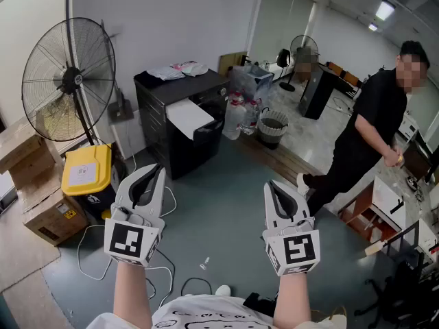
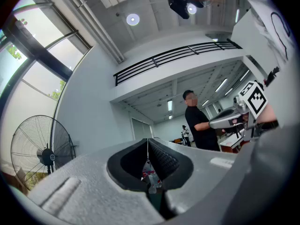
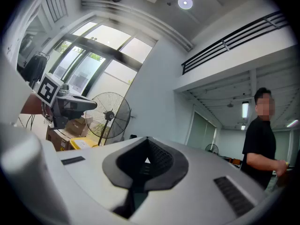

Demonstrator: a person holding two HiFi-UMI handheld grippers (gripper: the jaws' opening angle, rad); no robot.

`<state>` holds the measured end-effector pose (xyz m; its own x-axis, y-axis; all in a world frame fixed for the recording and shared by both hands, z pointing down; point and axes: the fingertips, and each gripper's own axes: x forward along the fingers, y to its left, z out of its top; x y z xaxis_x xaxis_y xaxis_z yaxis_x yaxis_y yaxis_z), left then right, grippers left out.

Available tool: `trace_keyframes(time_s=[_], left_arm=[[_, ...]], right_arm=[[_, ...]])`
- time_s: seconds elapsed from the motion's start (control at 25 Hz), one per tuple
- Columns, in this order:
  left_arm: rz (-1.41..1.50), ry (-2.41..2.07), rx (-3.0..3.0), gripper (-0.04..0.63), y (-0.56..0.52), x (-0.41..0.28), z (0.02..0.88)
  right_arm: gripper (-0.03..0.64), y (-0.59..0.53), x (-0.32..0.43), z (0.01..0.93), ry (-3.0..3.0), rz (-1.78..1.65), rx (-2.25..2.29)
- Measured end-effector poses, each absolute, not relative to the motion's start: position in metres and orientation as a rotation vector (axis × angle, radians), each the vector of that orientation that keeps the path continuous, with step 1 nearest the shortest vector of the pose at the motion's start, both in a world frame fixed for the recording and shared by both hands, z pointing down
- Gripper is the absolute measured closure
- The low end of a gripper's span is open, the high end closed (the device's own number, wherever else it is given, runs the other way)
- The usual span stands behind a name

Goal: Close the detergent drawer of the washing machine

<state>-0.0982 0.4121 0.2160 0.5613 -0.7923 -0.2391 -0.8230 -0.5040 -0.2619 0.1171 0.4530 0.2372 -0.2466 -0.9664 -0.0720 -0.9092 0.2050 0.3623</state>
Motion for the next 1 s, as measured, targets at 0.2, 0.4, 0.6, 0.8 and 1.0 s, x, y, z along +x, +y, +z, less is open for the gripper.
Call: trace_keyframes(time_s=[0.2,0.4,0.6,0.8,1.0], left_arm=[[0.107,1.315,-2.457,0.575,0.412,-0.109,0.219],[0.104,1.291,-2.473,0.575,0.408,-0.119,0.219],[0.110,1.289,-2.486,0.575,0.407,-0.132,0.223],[0.129,1.334,-2.523,0.575,0.401,-0.146,0.238],[0.116,1.339,-2.526,0.575,0.383,-0.143,0.242]], right_arm=[[0.615,0.453,0.109,0.239,-2.288,-0.484,1.834],[0.615,0.452,0.097,0.241,-2.271,-0.473,1.854],[0.615,0.452,0.082,0.245,-2.325,-0.425,1.853],[0.612,0.455,0.076,0.263,-2.351,-0.301,1.886],[0.596,0.435,0.078,0.269,-2.367,-0.241,1.895]])
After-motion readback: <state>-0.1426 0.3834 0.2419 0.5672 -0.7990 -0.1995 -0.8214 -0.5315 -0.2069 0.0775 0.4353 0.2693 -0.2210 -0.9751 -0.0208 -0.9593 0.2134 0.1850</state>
